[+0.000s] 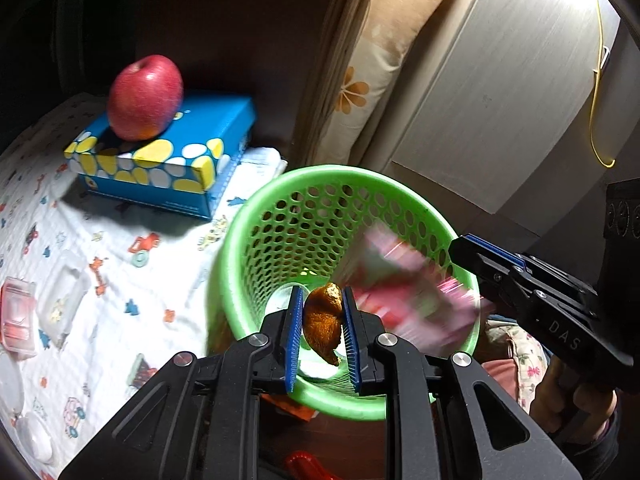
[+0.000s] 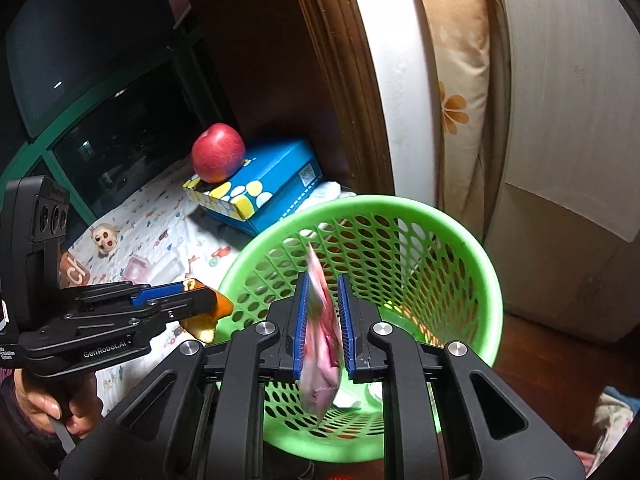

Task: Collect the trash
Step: 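Carry the wrapper and snack into the green basket and open both tools, then move both open tools back over the clear containers on the bed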

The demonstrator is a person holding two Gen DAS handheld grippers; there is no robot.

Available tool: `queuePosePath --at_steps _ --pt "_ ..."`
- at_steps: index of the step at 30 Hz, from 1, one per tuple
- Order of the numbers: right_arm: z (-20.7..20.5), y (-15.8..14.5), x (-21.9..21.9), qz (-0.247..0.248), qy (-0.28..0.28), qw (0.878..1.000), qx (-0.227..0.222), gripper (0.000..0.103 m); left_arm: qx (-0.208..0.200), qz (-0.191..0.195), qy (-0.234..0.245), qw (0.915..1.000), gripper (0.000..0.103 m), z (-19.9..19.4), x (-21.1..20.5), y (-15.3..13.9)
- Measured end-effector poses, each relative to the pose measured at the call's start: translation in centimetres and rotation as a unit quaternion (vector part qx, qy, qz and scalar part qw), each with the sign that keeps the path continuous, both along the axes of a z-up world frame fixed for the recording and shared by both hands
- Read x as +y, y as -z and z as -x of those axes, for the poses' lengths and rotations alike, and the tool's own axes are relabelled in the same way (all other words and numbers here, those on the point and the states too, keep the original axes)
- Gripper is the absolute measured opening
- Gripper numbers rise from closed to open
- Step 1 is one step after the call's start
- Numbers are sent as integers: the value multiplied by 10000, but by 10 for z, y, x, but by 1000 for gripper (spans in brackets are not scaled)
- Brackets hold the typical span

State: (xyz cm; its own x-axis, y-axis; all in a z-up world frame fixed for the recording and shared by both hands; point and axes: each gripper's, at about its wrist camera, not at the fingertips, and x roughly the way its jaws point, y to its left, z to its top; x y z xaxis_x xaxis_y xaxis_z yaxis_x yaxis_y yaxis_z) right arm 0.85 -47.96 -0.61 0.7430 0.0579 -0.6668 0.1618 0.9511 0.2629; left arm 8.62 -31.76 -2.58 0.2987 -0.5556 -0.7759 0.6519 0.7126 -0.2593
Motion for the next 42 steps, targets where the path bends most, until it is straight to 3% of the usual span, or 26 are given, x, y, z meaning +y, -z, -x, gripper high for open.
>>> queuePosePath --at_steps 5,9,15,21,27,35,42 --pt "8 4 -9 -89 166 9998 -16 29 108 -30 53 9999 24 0 -10 10" --pt "15 5 -15 -141 238 9996 -30 36 227 22 -5 9997 40 -2 -11 17" --pt "19 4 -14 -214 234 9995 -40 43 247 37 -77 9997 50 -1 -6 18" --pt "17 3 3 -201 102 9997 -66 55 119 -52 -349 9993 60 0 22 14" --pt "9 2 30 -208 -140 9996 -101 63 77 -249 -952 9951 71 -4 73 18" --pt "-12 7 77 -273 -628 9976 -45 66 53 -571 -1905 9800 71 -15 162 30" --pt "-31 10 117 -287 -1028 9943 9 70 41 -856 -2839 9550 71 -21 251 47"
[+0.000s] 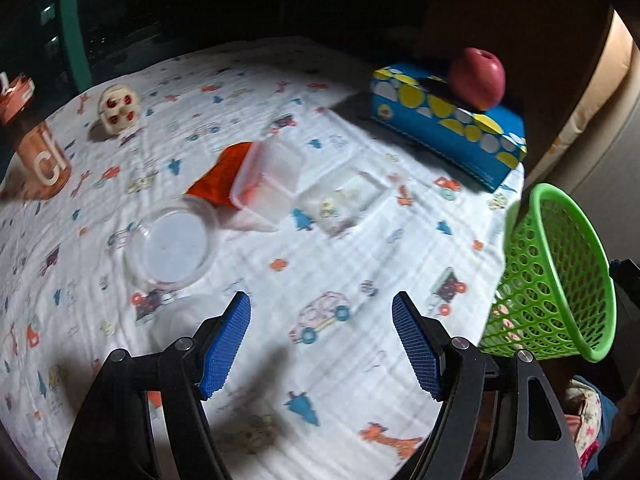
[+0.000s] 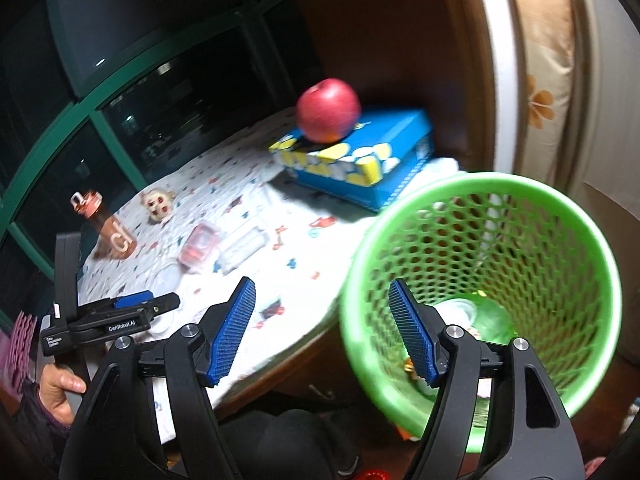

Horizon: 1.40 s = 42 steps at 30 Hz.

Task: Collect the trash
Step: 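Move both open tools back over the clear containers on the bed, then grasp the clear rectangular tray with the right tool while the left tool grasps the clear round bowl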

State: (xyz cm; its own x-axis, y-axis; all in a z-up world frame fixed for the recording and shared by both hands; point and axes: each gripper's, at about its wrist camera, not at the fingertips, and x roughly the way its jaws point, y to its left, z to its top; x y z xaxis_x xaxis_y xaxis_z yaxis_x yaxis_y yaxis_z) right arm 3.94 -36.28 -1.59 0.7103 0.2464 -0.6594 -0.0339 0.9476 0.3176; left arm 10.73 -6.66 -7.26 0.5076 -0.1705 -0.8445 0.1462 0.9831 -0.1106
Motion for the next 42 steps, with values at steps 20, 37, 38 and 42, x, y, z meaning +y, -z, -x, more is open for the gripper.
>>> queuePosePath --at_steps 20,37,38,42 --pt "-32 20 77 49 -732 9969 294 74 454 34 -508 9977 58 -1 79 51" --pt "-97 48 120 -334 -772 9917 971 74 298 314 -449 9981 54 14 92 36" --pt "-104 49 123 -362 -751 9913 1021 74 284 334 -444 9981 54 15 94 35" --pt "-133 58 132 -570 -579 9876 1346 74 248 406 -409 9980 54 19 99 32"
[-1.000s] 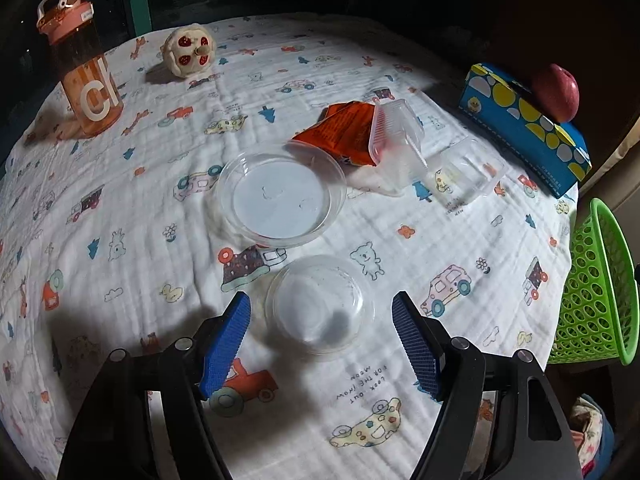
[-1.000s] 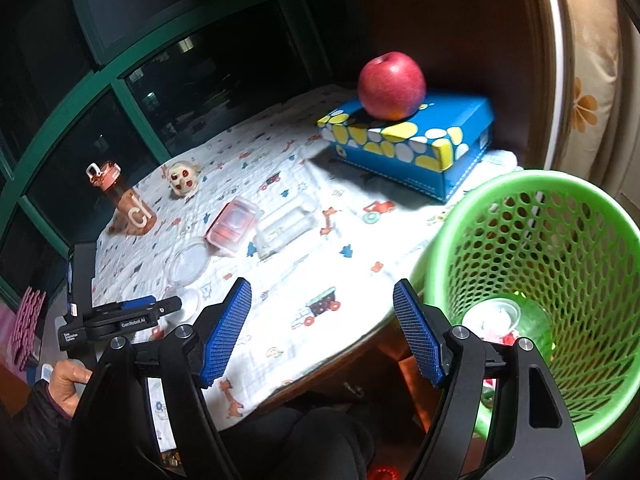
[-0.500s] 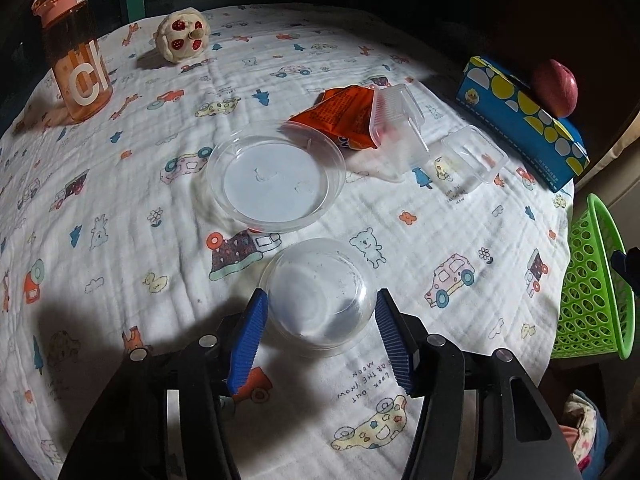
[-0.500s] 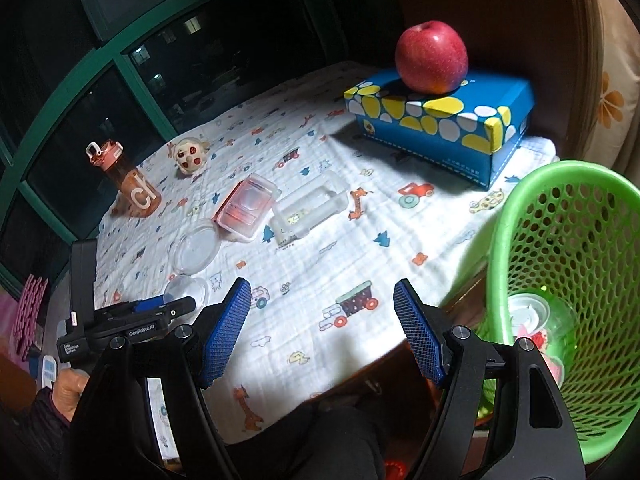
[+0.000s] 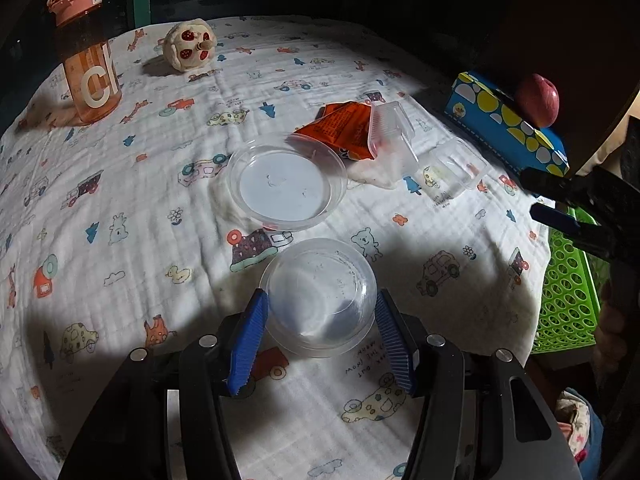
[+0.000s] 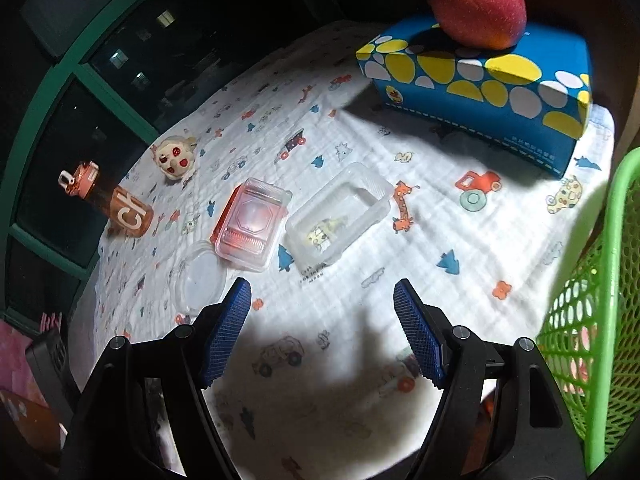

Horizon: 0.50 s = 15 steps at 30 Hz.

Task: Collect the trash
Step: 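Grasp the clear rectangular tray with the right tool while the left tool grasps the clear round bowl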

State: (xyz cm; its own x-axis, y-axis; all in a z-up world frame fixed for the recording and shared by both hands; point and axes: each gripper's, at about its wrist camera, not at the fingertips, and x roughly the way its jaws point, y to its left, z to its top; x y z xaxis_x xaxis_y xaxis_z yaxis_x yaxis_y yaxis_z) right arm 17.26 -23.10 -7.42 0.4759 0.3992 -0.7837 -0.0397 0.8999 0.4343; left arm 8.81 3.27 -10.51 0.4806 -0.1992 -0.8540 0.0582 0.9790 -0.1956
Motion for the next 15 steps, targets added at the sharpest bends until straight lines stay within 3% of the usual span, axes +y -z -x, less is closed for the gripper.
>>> queuePosePath --at_steps 15 --pt "-87 33 21 264 974 9911 869 74 -133 179 217 9995 54 12 10 -3"
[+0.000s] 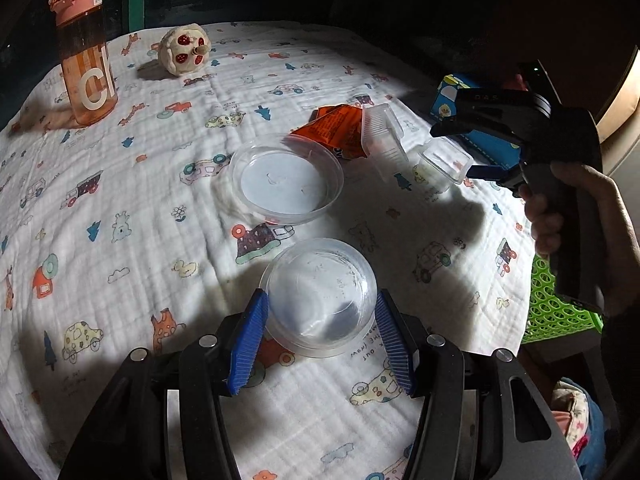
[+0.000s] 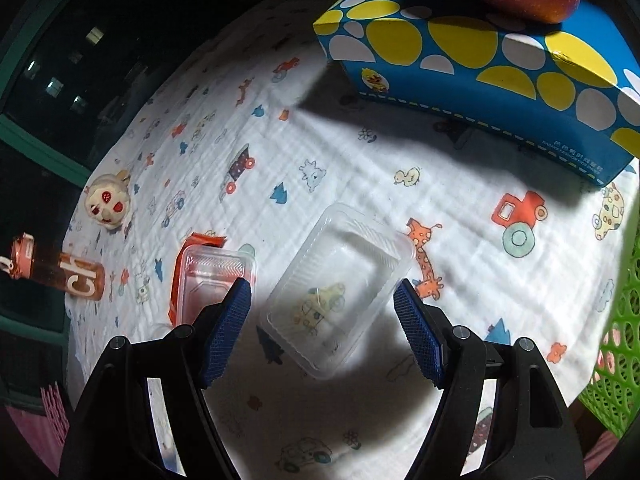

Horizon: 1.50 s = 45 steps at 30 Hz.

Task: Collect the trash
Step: 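Grasp the clear rectangular tray with the right tool while the left tool grasps the clear round bowl, then carry the tray and bowl into the green basket and open both tools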

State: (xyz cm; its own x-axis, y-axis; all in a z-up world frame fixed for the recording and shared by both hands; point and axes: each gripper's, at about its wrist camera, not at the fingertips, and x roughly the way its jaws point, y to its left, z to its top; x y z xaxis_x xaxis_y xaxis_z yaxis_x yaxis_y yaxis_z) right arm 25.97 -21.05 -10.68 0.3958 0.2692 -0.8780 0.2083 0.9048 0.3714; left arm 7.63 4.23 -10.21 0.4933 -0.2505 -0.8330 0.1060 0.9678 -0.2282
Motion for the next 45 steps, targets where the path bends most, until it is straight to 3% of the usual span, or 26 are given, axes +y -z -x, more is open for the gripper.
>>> queuePosePath --at_steps 9,17,21,35,45 --pt "-13 13 6 276 323 9987 283 74 59 134 45 9999 54 4 1 5" --pt "-6 13 16 730 77 9972 174 66 36 146 -5 9999 54 4 4 2" --pt "9 5 12 671 -102 9977 3 60 2 129 -1 9999 54 4 2 -1" --pt "82 -43 -30 359 -556 9946 -804 59 -80 173 254 9995 54 1 -39 -18" --pt "139 -70 -94 668 -386 9889 -1268 59 -313 228 749 9964 54 -7 -99 -45"
